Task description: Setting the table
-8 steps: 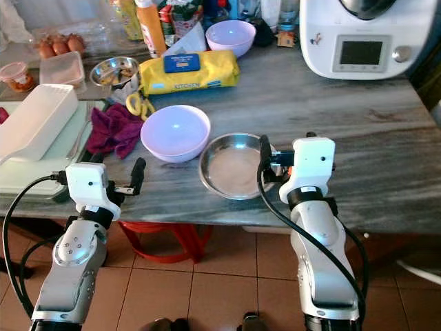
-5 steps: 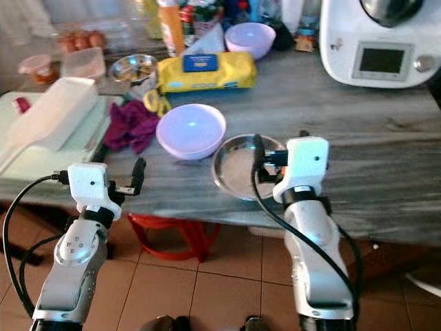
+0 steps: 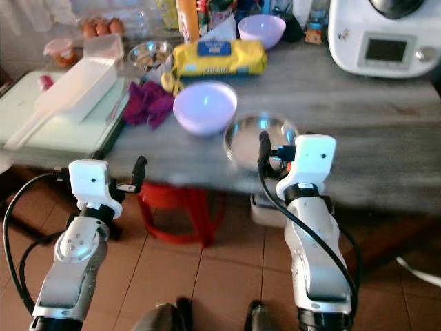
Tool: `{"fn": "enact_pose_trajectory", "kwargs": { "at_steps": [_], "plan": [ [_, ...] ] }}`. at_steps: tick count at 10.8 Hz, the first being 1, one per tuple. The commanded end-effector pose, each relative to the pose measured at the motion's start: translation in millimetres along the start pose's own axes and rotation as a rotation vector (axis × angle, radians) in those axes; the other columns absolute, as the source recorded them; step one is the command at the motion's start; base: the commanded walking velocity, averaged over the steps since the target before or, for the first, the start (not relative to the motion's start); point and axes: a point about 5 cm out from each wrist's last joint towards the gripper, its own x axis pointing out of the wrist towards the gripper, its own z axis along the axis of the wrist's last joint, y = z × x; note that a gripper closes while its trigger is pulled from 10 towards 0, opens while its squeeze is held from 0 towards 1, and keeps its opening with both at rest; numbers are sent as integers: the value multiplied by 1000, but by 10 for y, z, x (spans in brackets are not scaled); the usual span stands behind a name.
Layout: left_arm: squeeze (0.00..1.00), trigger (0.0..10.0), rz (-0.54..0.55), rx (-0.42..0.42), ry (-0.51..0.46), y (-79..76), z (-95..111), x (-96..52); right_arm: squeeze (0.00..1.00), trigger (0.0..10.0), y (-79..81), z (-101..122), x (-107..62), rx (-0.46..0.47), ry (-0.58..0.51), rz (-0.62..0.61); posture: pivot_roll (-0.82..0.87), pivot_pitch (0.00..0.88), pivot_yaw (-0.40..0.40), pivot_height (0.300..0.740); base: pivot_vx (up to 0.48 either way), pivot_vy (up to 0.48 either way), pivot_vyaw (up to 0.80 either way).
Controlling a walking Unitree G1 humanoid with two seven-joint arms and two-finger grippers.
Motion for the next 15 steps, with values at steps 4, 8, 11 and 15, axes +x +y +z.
{"fn": "enact_pose_trajectory", "kwargs": {
  "at_steps": [4, 8, 11, 15],
  "plan": [
    [0, 10000, 11, 10, 21, 43, -33, -23, 0, 10000, 57, 28, 9, 16, -17, 60, -92, 156, 89, 740, -336, 0, 0],
    [0, 10000, -7, 14, 30, 32, -46, -26, 0, 10000, 85, -44, -1, -20, -3, 67, -90, 160, 96, 740, -334, 0, 0],
    [0, 10000, -39, 7, 19, 23, -58, -59, 0, 10000, 19, -165, -80, 1, 30, 39, -88, 161, 100, 740, -109, 0, 0],
    [0, 10000, -55, -2, 41, 11, -167, -180, 0, 10000, 49, -261, -172, 0, 44, 51, -89, 162, 97, 740, 0, 0, -116]
  ]
}}
